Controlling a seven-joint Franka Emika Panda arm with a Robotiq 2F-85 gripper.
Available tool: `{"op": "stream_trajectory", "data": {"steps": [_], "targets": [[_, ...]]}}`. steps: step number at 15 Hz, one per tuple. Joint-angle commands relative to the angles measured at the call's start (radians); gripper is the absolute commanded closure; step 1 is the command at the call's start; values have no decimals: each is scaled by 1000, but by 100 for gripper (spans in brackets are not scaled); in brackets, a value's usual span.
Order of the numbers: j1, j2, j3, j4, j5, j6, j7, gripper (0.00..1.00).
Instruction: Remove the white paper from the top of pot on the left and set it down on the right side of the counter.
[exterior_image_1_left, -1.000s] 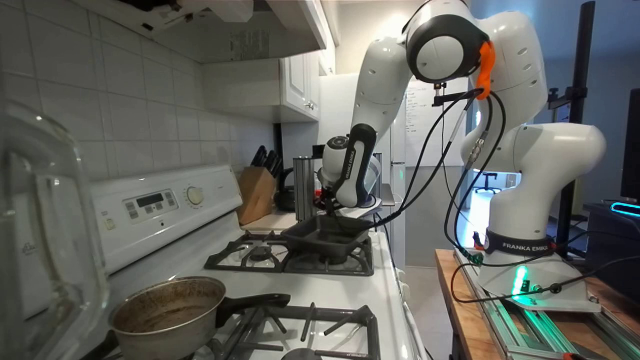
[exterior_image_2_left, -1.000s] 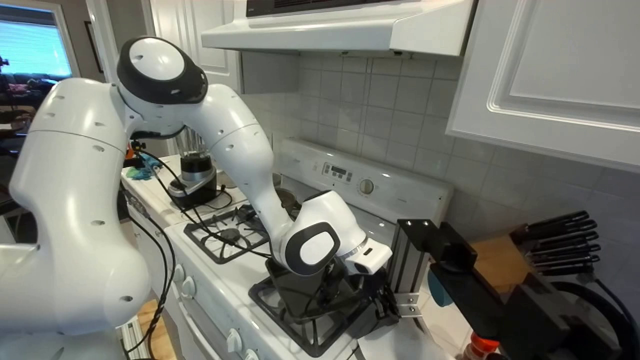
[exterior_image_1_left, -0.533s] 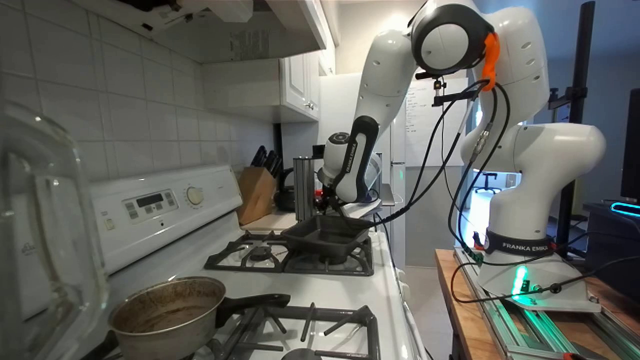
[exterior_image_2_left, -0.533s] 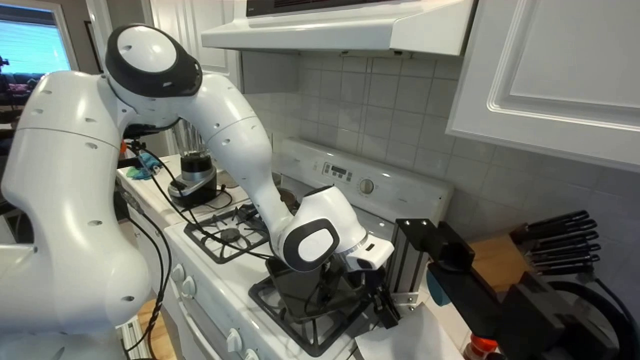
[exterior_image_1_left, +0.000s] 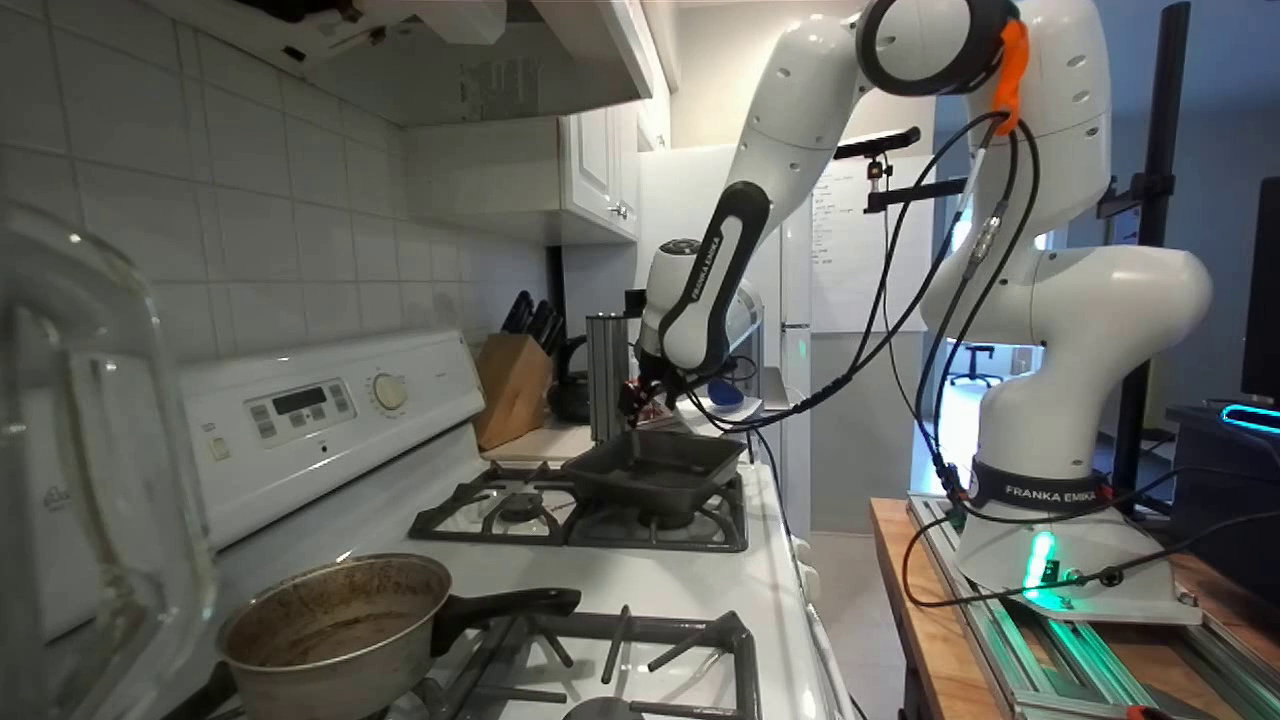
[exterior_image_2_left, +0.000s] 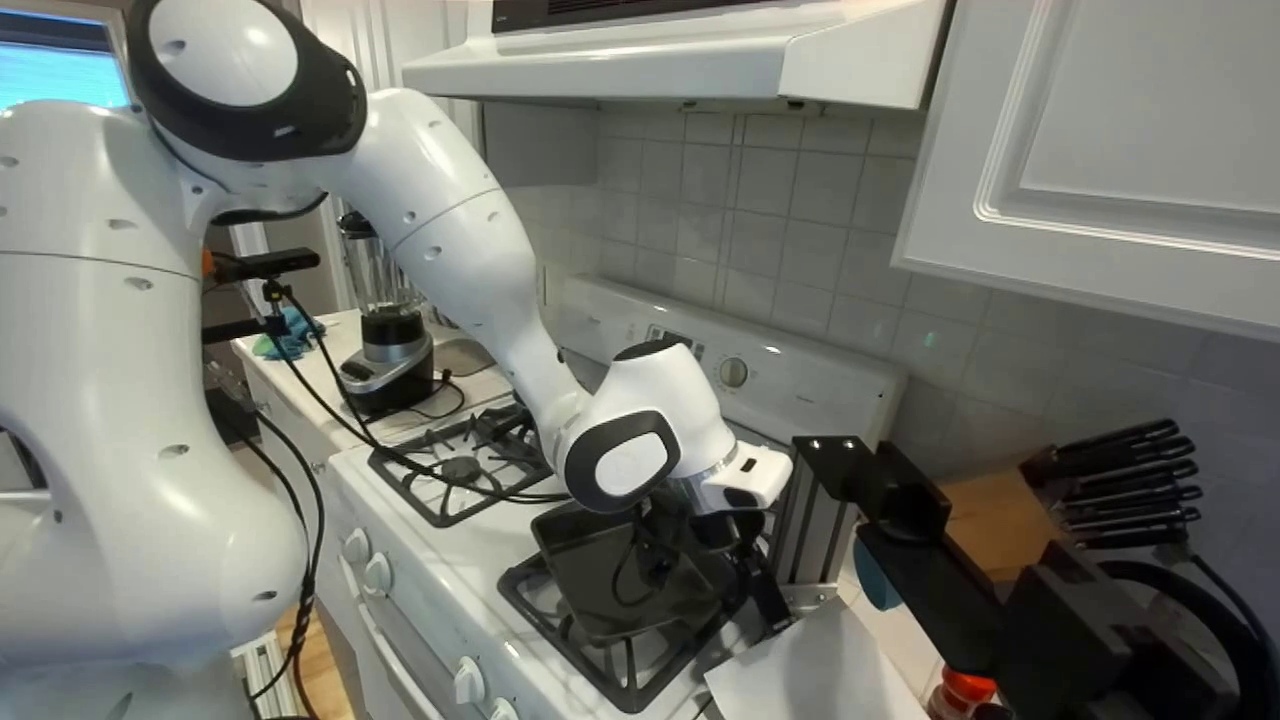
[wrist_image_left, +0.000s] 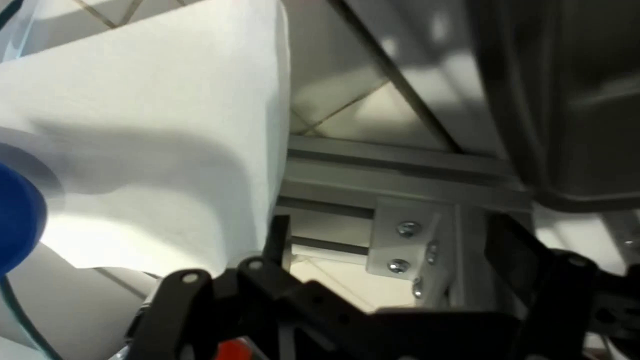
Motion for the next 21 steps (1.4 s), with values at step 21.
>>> {"op": "stream_trajectory", "data": {"steps": [21], "targets": [[605,227,-734,43,-91,-648,-128,0]]}}
